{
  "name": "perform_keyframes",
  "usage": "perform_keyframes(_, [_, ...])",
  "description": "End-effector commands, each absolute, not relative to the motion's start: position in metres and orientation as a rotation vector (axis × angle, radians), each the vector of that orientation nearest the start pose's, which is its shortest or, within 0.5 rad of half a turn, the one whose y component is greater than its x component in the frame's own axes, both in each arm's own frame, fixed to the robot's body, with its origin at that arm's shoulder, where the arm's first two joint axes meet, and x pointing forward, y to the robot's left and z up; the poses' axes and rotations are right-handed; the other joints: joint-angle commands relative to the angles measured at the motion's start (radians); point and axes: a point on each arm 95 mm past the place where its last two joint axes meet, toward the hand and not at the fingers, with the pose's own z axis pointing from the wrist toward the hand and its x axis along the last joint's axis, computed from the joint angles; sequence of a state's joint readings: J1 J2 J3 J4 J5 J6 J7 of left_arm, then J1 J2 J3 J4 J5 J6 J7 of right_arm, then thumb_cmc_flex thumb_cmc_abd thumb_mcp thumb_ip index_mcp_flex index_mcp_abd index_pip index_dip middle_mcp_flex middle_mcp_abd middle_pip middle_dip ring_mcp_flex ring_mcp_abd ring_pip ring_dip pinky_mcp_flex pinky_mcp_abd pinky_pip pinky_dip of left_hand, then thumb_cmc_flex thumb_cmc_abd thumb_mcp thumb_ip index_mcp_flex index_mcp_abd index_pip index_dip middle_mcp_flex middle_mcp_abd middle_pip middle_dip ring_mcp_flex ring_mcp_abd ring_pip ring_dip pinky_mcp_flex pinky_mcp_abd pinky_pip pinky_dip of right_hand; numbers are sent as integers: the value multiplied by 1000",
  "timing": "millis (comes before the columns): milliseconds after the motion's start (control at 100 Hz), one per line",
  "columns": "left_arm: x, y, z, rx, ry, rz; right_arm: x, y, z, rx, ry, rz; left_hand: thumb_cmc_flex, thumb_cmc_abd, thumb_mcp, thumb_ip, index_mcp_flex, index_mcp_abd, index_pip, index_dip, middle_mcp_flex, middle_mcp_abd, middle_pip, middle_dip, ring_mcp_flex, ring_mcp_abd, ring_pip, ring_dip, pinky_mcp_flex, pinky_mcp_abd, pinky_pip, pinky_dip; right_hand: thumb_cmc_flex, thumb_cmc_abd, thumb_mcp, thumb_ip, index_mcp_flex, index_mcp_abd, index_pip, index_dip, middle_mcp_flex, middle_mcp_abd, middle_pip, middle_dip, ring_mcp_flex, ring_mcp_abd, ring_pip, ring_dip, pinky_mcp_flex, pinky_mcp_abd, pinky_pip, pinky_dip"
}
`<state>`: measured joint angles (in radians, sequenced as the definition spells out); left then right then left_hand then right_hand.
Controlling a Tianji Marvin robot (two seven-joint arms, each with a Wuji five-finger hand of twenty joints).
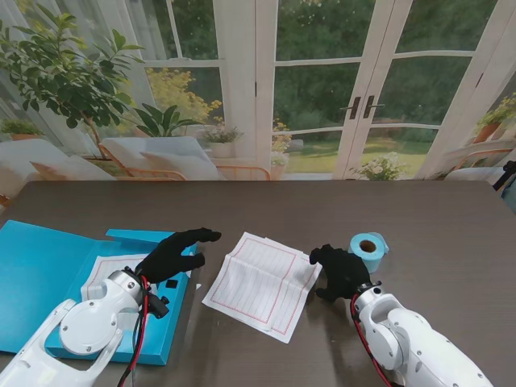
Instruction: Peel a label from the label roll, stick it on the side of the file box and file the documents
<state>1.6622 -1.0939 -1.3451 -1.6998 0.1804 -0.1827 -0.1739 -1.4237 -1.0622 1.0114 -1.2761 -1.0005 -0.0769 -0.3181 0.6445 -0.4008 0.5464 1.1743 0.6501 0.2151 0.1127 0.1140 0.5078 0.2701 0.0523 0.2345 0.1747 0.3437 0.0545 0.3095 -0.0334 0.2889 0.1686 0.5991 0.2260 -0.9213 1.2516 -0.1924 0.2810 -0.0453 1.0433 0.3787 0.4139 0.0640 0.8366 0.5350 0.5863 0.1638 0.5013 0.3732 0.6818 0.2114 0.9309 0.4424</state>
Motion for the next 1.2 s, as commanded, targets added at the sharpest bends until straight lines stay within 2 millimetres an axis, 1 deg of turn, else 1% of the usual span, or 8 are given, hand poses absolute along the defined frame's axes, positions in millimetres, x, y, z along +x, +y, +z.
perform_keyframes(0, [380,8,-301,-1864,1207,-2133,407,2,-393,1092,1566,1493,-29,21,-15,-34,-11,-13,-13,4,-14,-12,-6,3,-15,-13,-11,-8,-28,-42,-29,-10,1,-56,30,-26,19,-21,11,13,12,-11,11,19,4,1,8,12,-497,-14,20,17])
perform_keyframes(130, [380,8,-300,-1857,1213,-2141,403,-3,-385,1077,1582,1478,-30,23,-16,-35,-10,-13,-13,5,-12,-12,-6,3,-13,-14,-10,-8,-27,-42,-29,-10,4,-62,36,-26,25,-27,9,15,11,-9,8,21,4,0,7,11,-497,-14,25,11])
perform_keyframes(270, [378,8,-299,-1851,1214,-2144,400,-4,-385,1075,1603,1480,-29,25,-17,-36,-9,-12,-13,5,-12,-12,-6,3,-13,-12,-11,-8,-27,-43,-29,-11,11,-68,39,-26,22,-26,6,17,5,-8,7,22,4,-1,9,11,-498,-14,28,7])
perform_keyframes(390, [378,9,-298,-1847,1212,-2142,396,-1,-386,1066,1627,1475,-29,25,-17,-36,-6,-11,-12,6,-12,-12,-6,3,-12,-12,-10,-8,-26,-42,-29,-11,10,-74,42,-26,9,-18,-6,14,-2,-5,-2,18,4,2,8,10,-497,-13,30,4])
perform_keyframes(550, [378,10,-297,-1842,1212,-2141,393,5,-386,1079,1630,1460,-30,27,-17,-36,-6,-11,-12,6,-11,-12,-6,2,-10,-10,-10,-9,-26,-41,-28,-12,9,-63,42,-25,-3,-17,-14,12,-9,-5,-3,17,1,-2,8,10,-498,-13,32,-1])
perform_keyframes(800, [378,10,-297,-1848,1226,-2140,394,10,-388,1069,1615,1444,-31,32,-20,-40,-4,-11,-12,7,-9,-11,-6,2,-9,-9,-10,-9,-25,-40,-28,-13,12,-54,48,-23,11,-26,-3,17,1,-5,9,17,9,-1,18,11,-495,-14,40,-4])
perform_keyframes(980, [378,8,-297,-1857,1229,-2142,397,12,-389,1063,1586,1436,-31,35,-20,-41,-5,-10,-13,6,-6,-9,-5,3,-8,-8,-10,-9,-25,-40,-28,-14,37,-65,66,-20,31,-34,5,21,14,-6,16,15,18,0,23,11,-493,-12,45,-8])
perform_keyframes(1190, [376,9,-297,-1861,1226,-2138,399,12,-395,1078,1577,1412,-33,40,-23,-44,-4,-9,-12,7,-6,-8,-6,2,-8,-7,-10,-9,-25,-39,-28,-14,57,-75,81,-20,55,-43,7,24,37,-3,23,12,28,0,27,9,-489,-11,51,-13])
